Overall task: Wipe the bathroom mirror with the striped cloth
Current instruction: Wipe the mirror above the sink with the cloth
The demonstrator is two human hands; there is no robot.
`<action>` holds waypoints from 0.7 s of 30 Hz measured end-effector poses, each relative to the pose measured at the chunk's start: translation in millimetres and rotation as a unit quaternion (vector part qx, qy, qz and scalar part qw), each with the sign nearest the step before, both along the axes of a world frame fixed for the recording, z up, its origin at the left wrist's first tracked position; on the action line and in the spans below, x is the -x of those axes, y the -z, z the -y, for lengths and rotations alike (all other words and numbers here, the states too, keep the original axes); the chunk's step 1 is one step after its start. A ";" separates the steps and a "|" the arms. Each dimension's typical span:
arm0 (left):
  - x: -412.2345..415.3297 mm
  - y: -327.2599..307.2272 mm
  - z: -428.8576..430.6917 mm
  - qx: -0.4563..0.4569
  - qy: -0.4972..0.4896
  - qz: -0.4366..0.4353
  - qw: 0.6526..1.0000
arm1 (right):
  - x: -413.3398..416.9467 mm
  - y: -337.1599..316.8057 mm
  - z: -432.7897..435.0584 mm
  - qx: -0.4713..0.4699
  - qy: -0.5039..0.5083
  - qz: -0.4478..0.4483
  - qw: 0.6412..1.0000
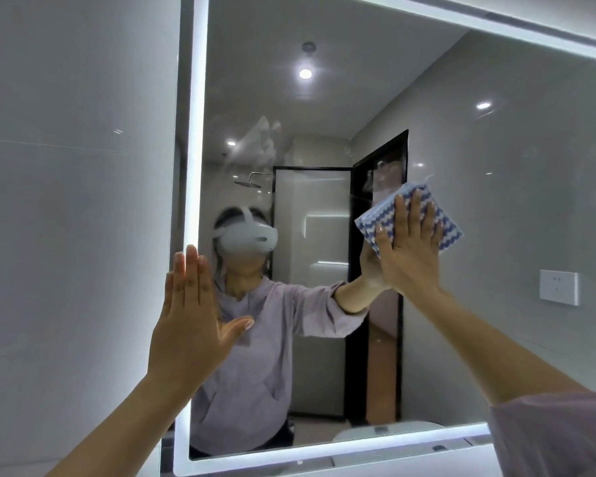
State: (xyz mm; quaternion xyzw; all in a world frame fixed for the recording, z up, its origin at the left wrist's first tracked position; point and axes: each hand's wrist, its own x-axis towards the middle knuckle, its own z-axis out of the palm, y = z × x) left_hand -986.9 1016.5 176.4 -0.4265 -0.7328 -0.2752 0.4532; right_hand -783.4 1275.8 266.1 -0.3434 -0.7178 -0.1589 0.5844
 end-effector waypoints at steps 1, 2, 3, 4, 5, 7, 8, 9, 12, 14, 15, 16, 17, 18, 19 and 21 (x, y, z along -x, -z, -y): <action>0.4 0.1 -0.1 0.000 0.000 0.000 1.000 | 3.6 -3.0 3.0 -0.008 -0.001 -0.001 1.000; 0.6 0.4 -0.3 0.000 0.000 0.001 1.000 | 7.1 -5.7 6.6 -0.016 0.000 -0.004 1.000; 0.9 0.3 -0.3 0.000 0.001 0.002 1.000 | 10.3 -7.8 10.7 -0.024 0.000 -0.007 1.000; 1.1 0.0 -0.4 0.000 0.001 0.003 1.000 | 13.3 -9.8 16.0 -0.031 -0.004 -0.007 0.999; 1.2 -0.1 -0.3 0.000 0.001 0.004 1.000 | 16.1 -12.7 22.0 -0.037 -0.014 -0.002 0.999; 1.1 0.4 -0.3 0.001 0.001 0.005 1.000 | 23.4 -19.5 36.3 -0.052 -0.037 0.030 0.997; 1.1 0.4 -0.3 0.000 0.002 0.006 1.000 | 28.6 -22.8 44.4 -0.062 -0.043 0.052 0.996; 1.1 0.2 -0.2 0.000 0.002 0.007 1.000 | 35.1 -25.8 52.8 -0.071 -0.043 0.075 0.994; 0.9 0.0 0.3 -0.002 0.001 0.008 1.000 | 60.7 -32.8 81.0 -0.091 -0.032 0.135 0.986; 0.1 -0.1 0.2 -0.001 -0.001 0.007 1.000 | 78.5 -35.4 101.8 -0.110 -0.051 0.148 0.982; -0.4 -0.3 0.1 -0.001 -0.001 0.008 1.000 | 87.1 -36.6 111.6 -0.122 -0.062 0.151 0.979; -0.8 -0.4 0.1 -0.001 -0.001 0.010 1.000 | 96.1 -37.0 120.5 -0.133 -0.069 0.156 0.976; -1.2 -0.7 0.3 -0.002 0.000 0.012 1.000 | 104.9 -37.1 128.2 -0.142 -0.074 0.160 0.974; -1.6 -0.9 0.5 -0.001 0.002 0.014 1.000 | 113.2 -37.4 134.5 -0.147 -0.077 0.165 0.972; -1.7 -1.2 0.7 -0.001 0.002 0.015 1.000 | 120.9 -38.4 140.1 -0.151 -0.082 0.173 0.970; -1.7 -2.3 1.1 0.000 -0.001 0.015 1.000 | 133.6 -41.9 149.7 -0.162 -0.088 0.197 0.963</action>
